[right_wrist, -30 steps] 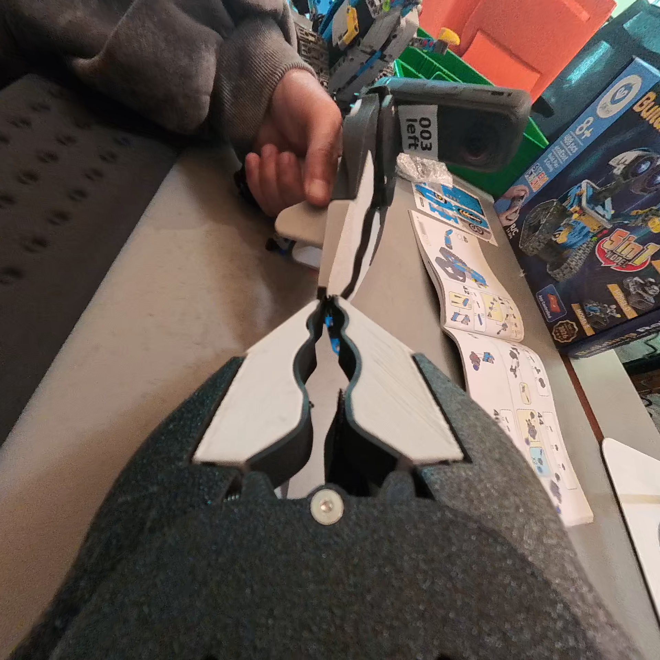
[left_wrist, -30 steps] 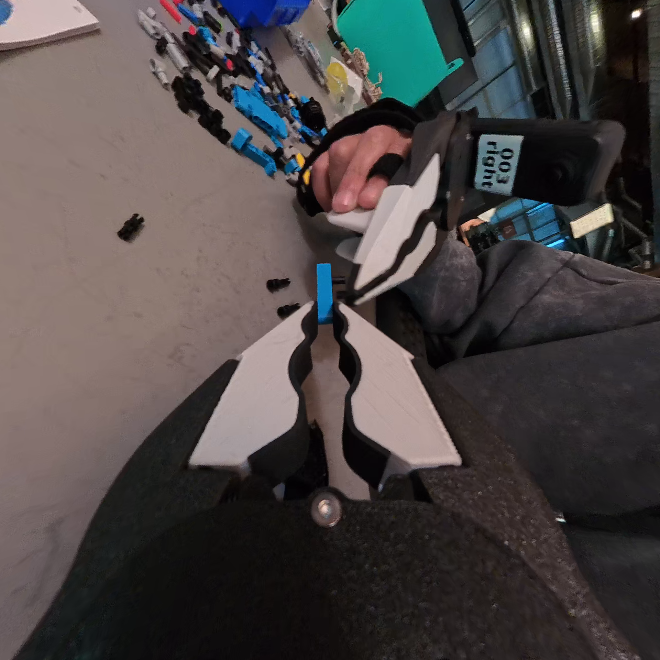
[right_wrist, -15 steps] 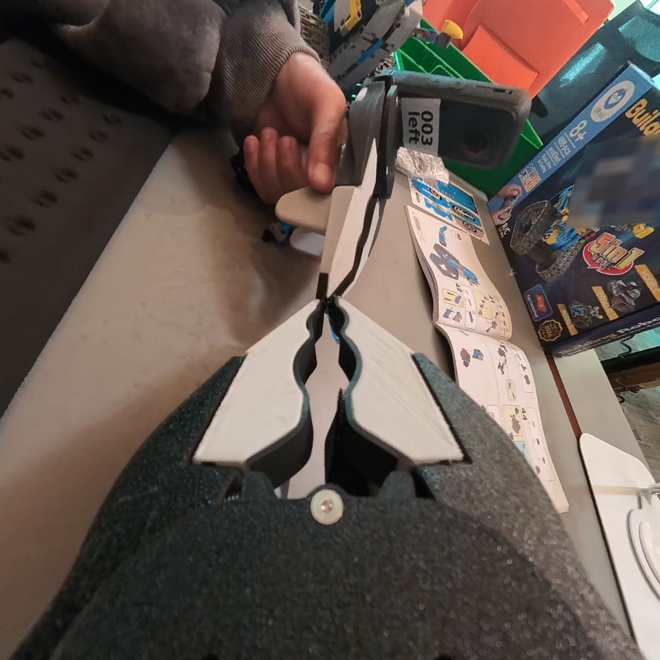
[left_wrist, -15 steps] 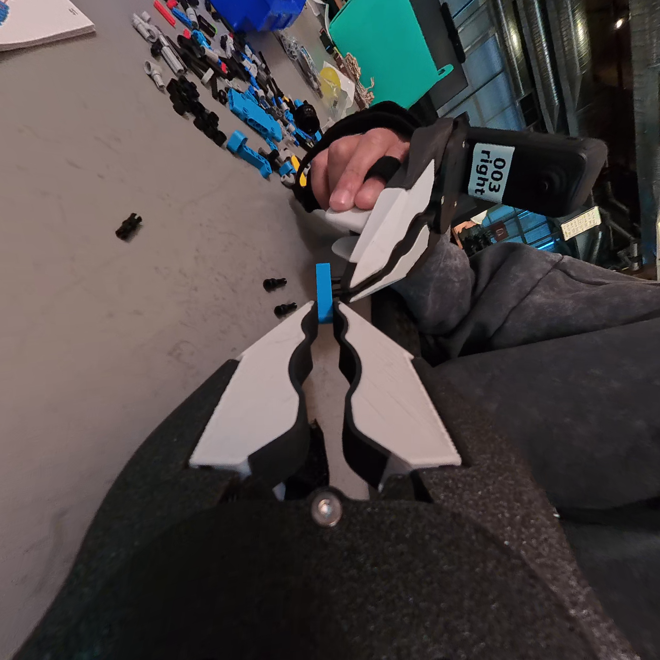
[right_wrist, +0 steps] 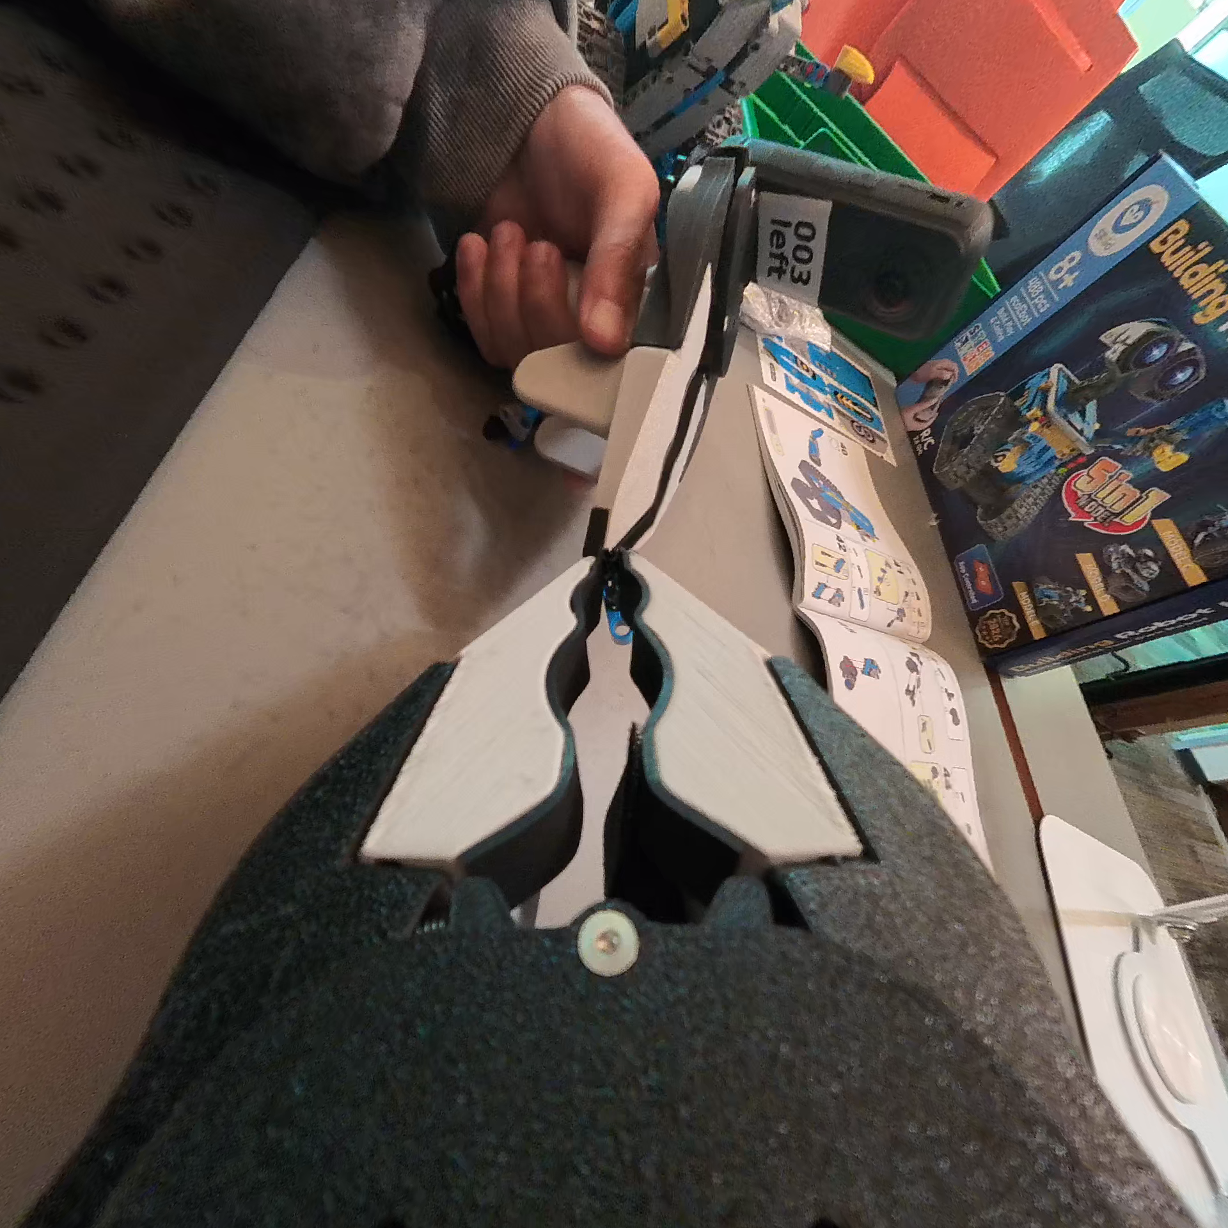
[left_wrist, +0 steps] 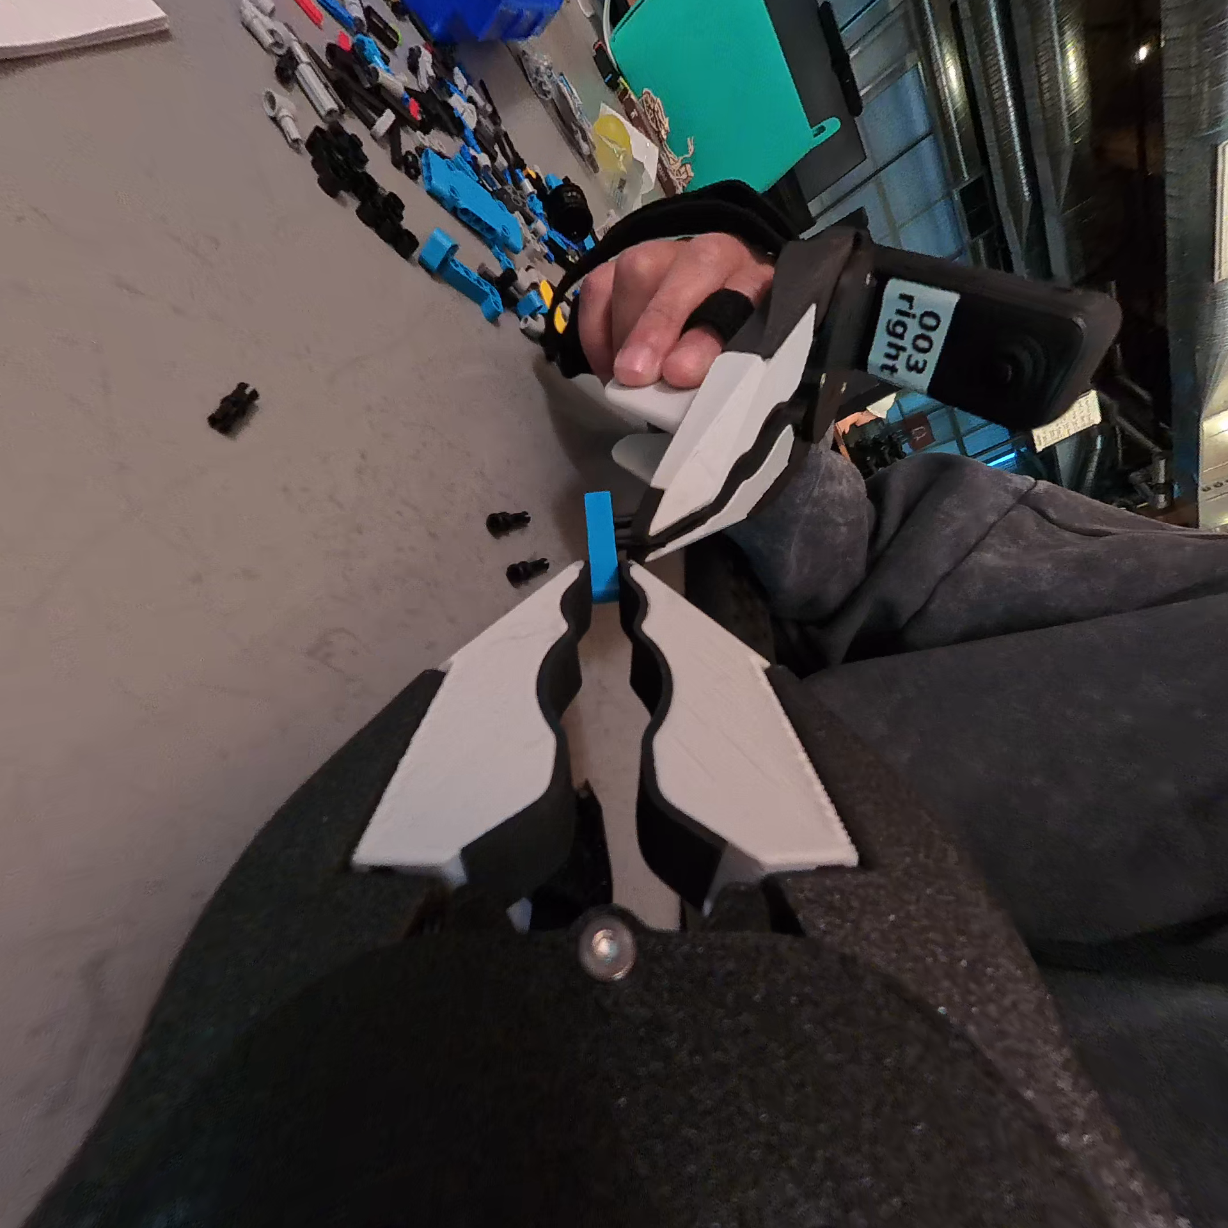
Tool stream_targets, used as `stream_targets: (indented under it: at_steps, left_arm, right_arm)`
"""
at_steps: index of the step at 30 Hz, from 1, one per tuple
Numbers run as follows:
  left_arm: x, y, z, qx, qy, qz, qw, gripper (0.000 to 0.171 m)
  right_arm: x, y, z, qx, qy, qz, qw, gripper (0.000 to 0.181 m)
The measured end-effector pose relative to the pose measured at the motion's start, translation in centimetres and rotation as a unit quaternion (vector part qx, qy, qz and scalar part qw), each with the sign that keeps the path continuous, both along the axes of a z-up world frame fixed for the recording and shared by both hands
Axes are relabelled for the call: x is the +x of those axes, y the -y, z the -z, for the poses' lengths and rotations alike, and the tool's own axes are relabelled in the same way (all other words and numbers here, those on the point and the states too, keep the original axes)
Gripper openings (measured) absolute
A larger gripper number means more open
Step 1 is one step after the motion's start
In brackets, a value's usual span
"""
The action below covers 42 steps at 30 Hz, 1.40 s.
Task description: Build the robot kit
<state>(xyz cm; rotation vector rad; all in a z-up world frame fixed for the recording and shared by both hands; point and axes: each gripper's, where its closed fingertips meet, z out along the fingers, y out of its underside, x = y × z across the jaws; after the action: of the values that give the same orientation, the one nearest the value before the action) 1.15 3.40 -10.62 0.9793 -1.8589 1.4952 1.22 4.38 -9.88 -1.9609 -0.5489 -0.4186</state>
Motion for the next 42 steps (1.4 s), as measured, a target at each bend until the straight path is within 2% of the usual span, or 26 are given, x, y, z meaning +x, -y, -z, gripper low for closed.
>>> stream_targets:
  at_steps: [4,9,14,20,28,42]
  left_arm:
    - [0.0,0.0,0.2,0.003,-0.006,0.000,1.000,0.006]
    - [-0.7,0.3,1.8,0.061,0.012,0.021,0.998,0.006]
    - [-1.1,0.5,1.4,0.046,0.007,0.037,0.998,0.006]
    - [-1.7,0.4,0.2,0.002,-0.005,0.059,0.998,0.006]
    - [-2.6,0.3,-1.4,-0.048,-0.009,0.083,0.995,0.005]
    - [-2.1,0.6,-0.1,-0.004,-0.002,0.064,0.998,0.006]
  right_arm:
    - [0.1,0.1,0.2,-0.008,0.000,0.001,1.000,0.004]
    - [-0.7,0.1,1.9,-0.054,0.018,-0.021,0.998,0.004]
    - [-1.1,0.3,1.4,-0.045,0.030,-0.028,0.998,0.004]
    - [-1.8,0.1,0.3,-0.002,-0.023,-0.044,0.999,0.003]
    - [-2.7,0.3,-1.3,0.026,-0.047,-0.068,0.996,0.003]
    - [-1.9,0.6,0.4,-0.011,-0.032,-0.047,0.998,0.004]
